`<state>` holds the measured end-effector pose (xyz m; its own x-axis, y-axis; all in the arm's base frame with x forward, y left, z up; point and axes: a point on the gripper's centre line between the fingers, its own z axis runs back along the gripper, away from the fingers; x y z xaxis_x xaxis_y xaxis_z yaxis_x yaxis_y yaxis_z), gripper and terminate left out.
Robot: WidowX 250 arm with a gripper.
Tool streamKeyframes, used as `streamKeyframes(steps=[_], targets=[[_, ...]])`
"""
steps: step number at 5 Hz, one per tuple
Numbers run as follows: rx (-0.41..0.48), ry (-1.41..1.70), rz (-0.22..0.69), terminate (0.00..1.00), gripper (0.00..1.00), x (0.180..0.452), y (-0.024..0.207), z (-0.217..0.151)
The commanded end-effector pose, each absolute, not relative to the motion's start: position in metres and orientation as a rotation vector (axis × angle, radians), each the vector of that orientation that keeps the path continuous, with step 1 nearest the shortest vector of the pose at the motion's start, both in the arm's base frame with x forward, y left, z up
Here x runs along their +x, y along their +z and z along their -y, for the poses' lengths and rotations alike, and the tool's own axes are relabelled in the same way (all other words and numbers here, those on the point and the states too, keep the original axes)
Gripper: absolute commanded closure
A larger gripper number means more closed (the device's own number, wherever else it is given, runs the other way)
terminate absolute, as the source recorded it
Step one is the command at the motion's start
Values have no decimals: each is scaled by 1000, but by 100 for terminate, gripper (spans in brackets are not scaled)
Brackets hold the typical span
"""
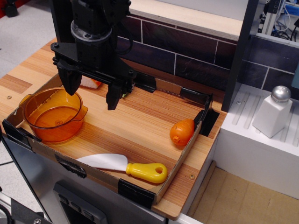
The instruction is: Put carrot in pot
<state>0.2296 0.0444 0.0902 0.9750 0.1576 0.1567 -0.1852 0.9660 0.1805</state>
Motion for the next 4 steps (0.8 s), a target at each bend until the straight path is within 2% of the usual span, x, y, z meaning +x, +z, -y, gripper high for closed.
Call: streamKeyframes(steps=[1,2,4], targets=[[196,174,142,0,0,230,90,-44],[160,194,153,0,0,250,67,-19],[34,184,170,0,0,281,55,22]])
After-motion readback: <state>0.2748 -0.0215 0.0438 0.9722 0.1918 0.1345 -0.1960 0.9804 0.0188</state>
